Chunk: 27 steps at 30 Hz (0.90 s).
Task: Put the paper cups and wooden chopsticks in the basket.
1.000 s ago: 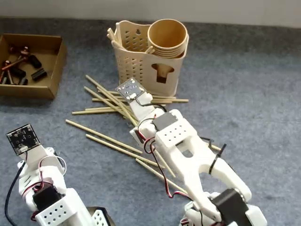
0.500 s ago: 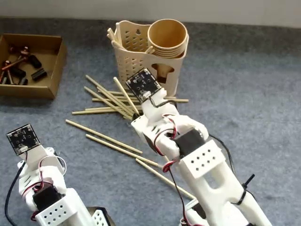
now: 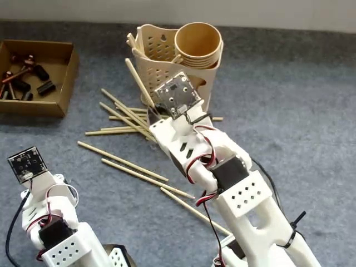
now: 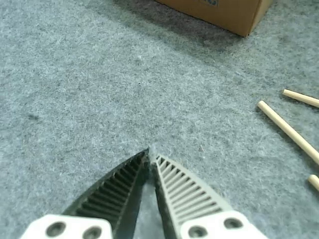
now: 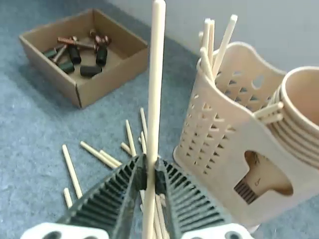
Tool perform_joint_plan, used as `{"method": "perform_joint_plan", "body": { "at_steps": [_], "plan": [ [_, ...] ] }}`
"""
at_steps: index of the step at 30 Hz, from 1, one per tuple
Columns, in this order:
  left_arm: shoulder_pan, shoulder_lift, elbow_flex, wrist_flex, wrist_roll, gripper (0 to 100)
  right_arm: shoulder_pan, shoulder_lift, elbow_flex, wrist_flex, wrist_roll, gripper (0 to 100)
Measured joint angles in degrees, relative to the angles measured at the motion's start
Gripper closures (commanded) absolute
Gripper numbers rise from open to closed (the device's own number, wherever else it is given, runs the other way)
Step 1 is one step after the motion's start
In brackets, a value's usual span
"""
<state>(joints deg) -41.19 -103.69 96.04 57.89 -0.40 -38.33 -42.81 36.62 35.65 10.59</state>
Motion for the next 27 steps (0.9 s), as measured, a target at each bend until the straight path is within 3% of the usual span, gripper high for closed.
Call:
{"method": "perform_joint_plan", "body": {
  "at_steps": [19,27],
  "plan": [
    [0.0,0.0,0.0,0.0,0.0,100,0.0,0.0,0.0,-39.0,0.0,99.4],
    [0.0,0.0,0.0,0.0,0.0,100,2.8,0.0,0.0,-49.8,0.0,99.4]
  ]
}}
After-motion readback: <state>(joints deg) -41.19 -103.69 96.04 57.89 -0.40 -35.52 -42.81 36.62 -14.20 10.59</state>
